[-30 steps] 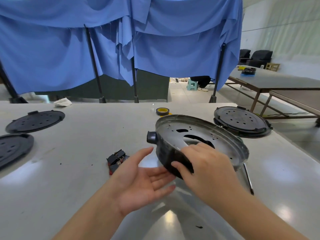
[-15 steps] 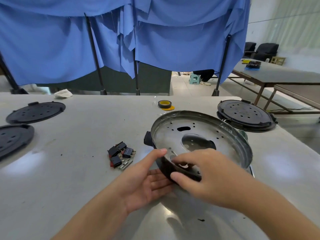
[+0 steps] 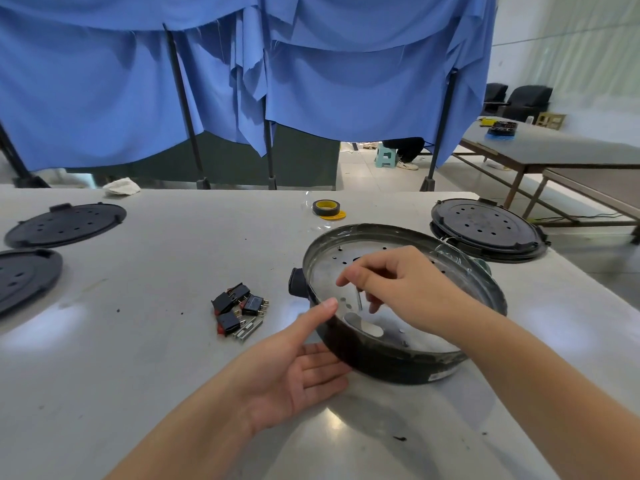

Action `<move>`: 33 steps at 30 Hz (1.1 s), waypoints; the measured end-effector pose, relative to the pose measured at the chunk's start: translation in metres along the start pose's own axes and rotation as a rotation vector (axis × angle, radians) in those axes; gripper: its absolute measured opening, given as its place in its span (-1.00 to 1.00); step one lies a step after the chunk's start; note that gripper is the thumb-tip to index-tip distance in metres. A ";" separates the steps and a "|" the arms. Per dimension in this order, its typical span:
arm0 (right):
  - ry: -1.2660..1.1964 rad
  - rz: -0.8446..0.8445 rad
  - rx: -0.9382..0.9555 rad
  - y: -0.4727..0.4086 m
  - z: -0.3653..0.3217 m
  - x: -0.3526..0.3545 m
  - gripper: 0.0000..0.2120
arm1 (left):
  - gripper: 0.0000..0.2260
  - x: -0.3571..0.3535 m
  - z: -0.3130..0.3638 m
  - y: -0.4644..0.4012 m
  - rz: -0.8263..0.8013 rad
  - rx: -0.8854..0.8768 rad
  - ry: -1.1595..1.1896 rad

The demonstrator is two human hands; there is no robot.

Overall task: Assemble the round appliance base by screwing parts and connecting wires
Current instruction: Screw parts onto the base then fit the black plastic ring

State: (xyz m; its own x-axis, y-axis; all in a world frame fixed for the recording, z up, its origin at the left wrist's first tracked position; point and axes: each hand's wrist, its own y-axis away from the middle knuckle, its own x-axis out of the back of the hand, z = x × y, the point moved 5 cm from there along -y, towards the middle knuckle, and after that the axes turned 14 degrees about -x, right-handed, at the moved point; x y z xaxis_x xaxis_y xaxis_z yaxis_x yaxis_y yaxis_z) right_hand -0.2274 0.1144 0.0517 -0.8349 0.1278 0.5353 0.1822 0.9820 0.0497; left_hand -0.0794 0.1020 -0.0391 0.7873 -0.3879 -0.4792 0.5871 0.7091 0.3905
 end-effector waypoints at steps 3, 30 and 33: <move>-0.056 -0.061 -0.032 -0.005 0.002 -0.007 -0.87 | -0.29 0.000 0.000 0.000 -0.018 0.005 -0.010; 0.319 0.044 0.253 0.003 -0.016 -0.011 -0.97 | -0.31 0.002 0.000 0.000 -0.055 0.008 -0.015; 0.310 0.031 0.244 0.002 -0.015 -0.009 -0.99 | -0.29 0.002 0.000 -0.001 -0.051 0.003 -0.024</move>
State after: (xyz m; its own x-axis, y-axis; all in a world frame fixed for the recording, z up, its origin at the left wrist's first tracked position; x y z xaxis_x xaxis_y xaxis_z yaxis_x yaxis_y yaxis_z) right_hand -0.2116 0.1130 0.0592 -0.6281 0.1467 0.7642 0.0452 0.9873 -0.1524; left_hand -0.0782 0.1007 -0.0406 0.7606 -0.4372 -0.4799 0.6271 0.6862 0.3686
